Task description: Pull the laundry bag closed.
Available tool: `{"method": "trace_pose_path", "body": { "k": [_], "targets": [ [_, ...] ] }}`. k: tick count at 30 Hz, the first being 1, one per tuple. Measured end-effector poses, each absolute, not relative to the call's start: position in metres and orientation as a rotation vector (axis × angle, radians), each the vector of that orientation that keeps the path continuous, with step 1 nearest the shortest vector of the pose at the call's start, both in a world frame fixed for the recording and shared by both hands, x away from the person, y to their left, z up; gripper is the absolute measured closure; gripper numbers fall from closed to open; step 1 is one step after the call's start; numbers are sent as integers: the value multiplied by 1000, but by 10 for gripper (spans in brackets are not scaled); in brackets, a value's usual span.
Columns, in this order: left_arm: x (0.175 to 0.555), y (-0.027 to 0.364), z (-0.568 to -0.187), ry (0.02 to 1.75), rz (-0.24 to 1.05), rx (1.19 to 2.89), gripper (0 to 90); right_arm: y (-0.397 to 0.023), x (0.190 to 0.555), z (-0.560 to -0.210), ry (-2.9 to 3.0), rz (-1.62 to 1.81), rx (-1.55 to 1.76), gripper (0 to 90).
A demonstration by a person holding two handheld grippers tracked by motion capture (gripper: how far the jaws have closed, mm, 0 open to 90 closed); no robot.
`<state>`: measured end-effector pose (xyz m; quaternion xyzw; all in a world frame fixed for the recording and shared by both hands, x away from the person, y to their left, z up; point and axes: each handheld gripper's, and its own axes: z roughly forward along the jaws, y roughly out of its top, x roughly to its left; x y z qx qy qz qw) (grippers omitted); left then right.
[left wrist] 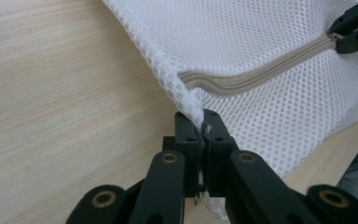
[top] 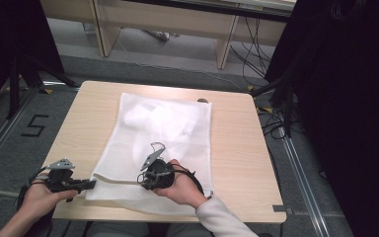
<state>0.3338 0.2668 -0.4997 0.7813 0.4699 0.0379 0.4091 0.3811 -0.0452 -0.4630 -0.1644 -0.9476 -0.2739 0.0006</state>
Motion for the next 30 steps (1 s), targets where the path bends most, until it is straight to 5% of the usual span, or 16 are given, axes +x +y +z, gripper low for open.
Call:
{"method": "trace_pose_path", "body": {
  "k": [30],
  "targets": [
    [334, 266, -500, 1186, 90, 1970, 860, -57, 380, -461, -2973, -852, -547, 824]
  ]
}}
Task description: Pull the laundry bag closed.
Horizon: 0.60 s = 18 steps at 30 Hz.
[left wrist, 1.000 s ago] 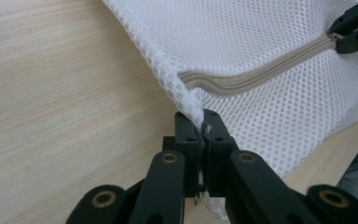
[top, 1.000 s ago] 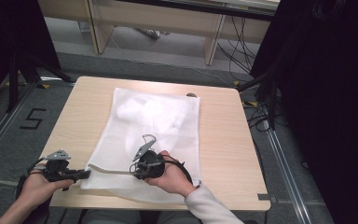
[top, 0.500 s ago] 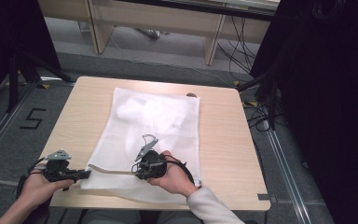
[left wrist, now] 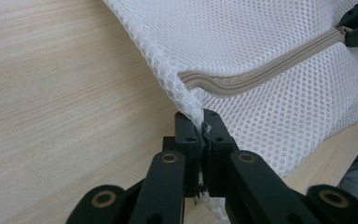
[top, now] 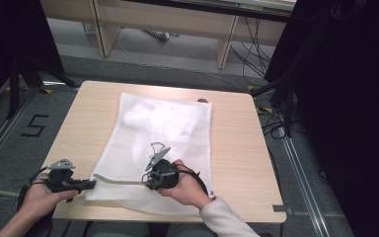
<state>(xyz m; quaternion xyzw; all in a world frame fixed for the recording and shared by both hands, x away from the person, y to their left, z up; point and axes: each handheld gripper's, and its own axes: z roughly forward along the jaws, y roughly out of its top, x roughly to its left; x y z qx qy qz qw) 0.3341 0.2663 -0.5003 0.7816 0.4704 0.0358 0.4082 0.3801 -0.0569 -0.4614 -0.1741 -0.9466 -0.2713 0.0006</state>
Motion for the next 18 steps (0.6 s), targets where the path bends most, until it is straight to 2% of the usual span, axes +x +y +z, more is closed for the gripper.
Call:
{"method": "trace_pose_path", "body": {
  "k": [18],
  "targets": [
    [334, 266, -500, 1200, 85, 1969, 860, -69, 379, -460, -2970, -846, -567, 825]
  ]
}}
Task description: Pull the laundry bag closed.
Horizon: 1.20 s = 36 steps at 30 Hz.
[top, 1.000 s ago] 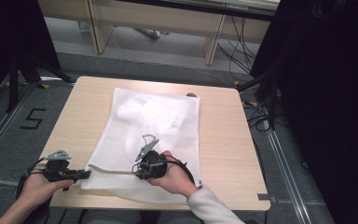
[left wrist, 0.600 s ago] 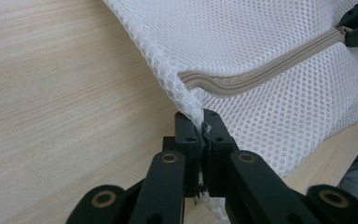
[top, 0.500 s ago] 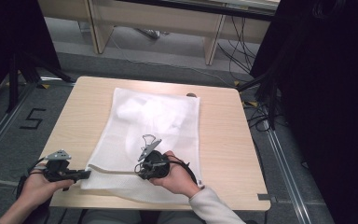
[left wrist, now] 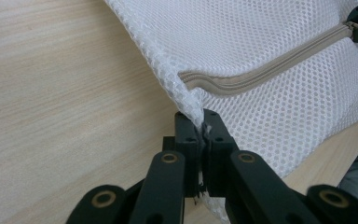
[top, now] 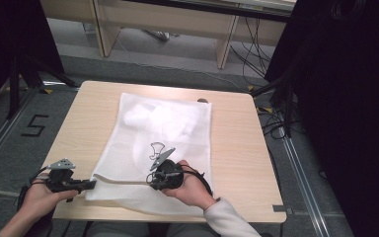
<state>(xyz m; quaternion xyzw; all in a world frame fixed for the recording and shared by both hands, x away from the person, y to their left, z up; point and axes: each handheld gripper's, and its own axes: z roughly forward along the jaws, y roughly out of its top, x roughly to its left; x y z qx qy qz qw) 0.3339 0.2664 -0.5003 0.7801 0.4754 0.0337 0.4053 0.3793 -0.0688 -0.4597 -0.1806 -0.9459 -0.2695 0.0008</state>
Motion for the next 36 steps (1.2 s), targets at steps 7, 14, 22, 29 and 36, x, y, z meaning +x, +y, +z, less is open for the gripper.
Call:
{"method": "trace_pose_path", "body": {
  "k": [7, 14, 22, 29, 36],
  "targets": [
    [334, 269, -500, 1182, 90, 2006, 860, -72, 379, -459, -2962, -831, -587, 824],
    [334, 269, -500, 1186, 92, 2001, 860, -77, 378, -459, -2977, -854, -591, 825],
    [334, 268, -500, 1202, 100, 1982, 860, -80, 378, -458, -2962, -838, -612, 824],
    [334, 267, -501, 1208, 92, 1962, 860, -83, 378, -457, -2977, -846, -602, 824],
    [334, 267, -501, 1209, 97, 1960, 860, -88, 377, -457, -2966, -836, -618, 824]
  ]
}}
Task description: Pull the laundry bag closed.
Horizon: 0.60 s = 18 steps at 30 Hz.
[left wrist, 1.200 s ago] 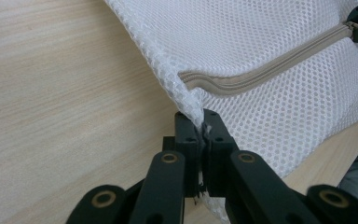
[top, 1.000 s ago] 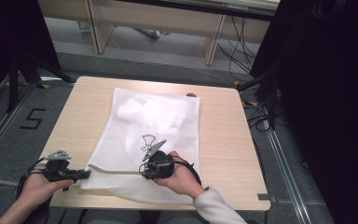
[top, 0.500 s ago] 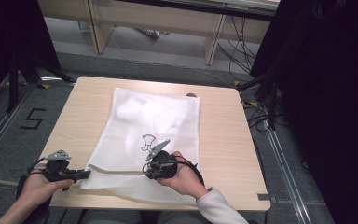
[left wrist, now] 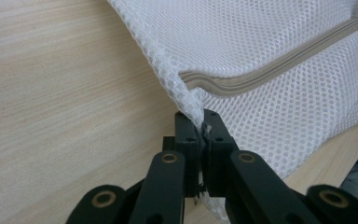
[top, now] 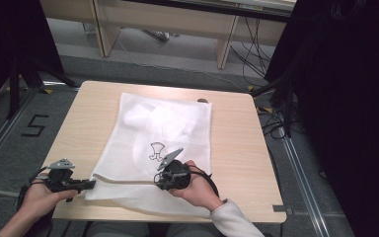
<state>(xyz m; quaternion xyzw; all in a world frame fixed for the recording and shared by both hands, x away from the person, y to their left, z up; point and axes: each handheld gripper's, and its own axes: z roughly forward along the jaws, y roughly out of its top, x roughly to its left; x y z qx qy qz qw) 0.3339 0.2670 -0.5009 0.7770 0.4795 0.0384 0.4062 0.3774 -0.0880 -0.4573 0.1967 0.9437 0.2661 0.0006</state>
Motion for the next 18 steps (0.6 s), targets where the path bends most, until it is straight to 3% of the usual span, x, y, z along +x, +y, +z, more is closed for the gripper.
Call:
{"method": "trace_pose_path", "body": {
  "k": [18],
  "targets": [
    [334, 266, -502, 1214, 107, 1940, 860, -94, 377, -457, 2949, 837, 619, 824]
  ]
}}
